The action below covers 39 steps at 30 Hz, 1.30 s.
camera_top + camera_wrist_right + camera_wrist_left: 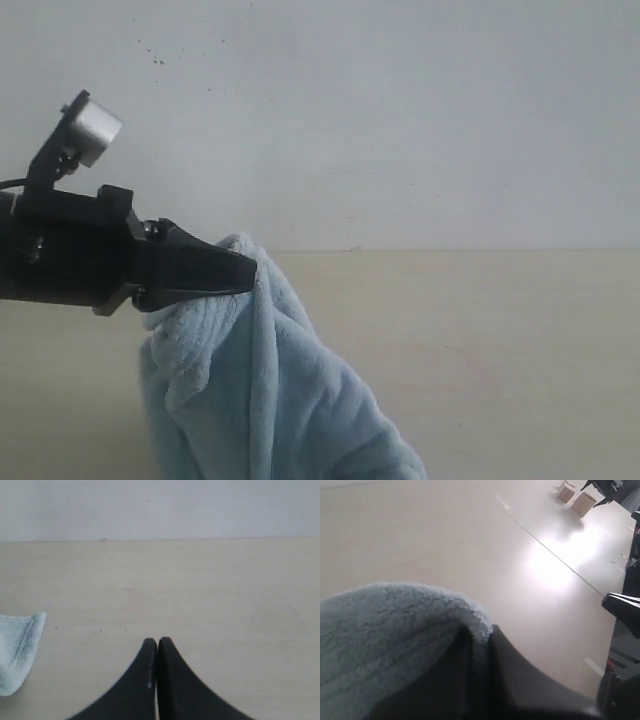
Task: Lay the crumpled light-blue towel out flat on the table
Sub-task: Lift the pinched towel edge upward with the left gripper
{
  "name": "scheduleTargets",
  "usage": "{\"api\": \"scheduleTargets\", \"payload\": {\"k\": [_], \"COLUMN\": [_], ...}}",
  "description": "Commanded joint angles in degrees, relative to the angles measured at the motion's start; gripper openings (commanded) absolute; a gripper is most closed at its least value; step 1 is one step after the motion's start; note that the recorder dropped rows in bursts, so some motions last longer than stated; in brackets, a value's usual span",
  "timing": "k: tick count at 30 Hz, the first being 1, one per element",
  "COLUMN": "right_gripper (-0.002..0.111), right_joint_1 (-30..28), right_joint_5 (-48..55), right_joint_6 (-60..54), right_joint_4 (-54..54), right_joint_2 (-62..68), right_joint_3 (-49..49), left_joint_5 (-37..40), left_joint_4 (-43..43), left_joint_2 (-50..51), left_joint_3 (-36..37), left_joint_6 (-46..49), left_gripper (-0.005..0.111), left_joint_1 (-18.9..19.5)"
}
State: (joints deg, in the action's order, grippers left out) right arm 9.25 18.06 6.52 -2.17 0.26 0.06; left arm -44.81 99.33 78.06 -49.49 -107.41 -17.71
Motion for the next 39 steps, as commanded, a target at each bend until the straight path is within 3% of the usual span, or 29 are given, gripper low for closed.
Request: {"api": "scheduleTargets", "payload": {"k": [1,17,19,22,25,28,35,39], "right_gripper": [0.0,0.0,0.0,0.0,0.0,0.0,0.0,0.0], "right_joint_1": [-0.1,-0.1,0.0,-0.1,-0.1,-0.1,-0.1,-0.1], "right_joint_5": [-0.2,-4.2,-10.1,-19.6,-27.0,-31.9,-35.6,-27.2], "right_joint_6": [-0.1,-4.1,-0.1,14.8,22.1,22.4,23.6,26.6], "right_joint_4": [0.1,-0.8,3.7,19.0,21.0,20.9,20.8,16.2], "right_joint_2": [-0.3,-0.3,-0.3,-0.3,-0.3,-0.3,-0.3,-0.3], "right_joint_3": [-0.1,-0.1,-0.1,-0.1,-0.1,-0.1,-0.1,-0.1], "left_joint_5": [-0.5,-4.5,-4.5,-5.8,-9.6,-13.8,-12.3,-9.6], "left_joint_4": [0.6,0.6,0.6,0.6,0.6,0.6,0.6,0.6], "left_joint_2": [-4.0,-13.9,-14.7,-15.1,-15.1,-15.1,-15.1,-15.1], "left_joint_3": [1.4,1.9,1.9,1.9,1.9,1.9,8.0,13.2], "left_joint_6": [-4.0,-8.6,-8.7,-8.7,-8.7,-8.7,-10.2,-10.0], "left_gripper": [0.004,0.004,0.004,0.004,0.004,0.004,0.004,0.004], "left_joint_1": [-0.3,-0.3,-0.3,-0.3,-0.3,-0.3,-0.3,-0.3]}}
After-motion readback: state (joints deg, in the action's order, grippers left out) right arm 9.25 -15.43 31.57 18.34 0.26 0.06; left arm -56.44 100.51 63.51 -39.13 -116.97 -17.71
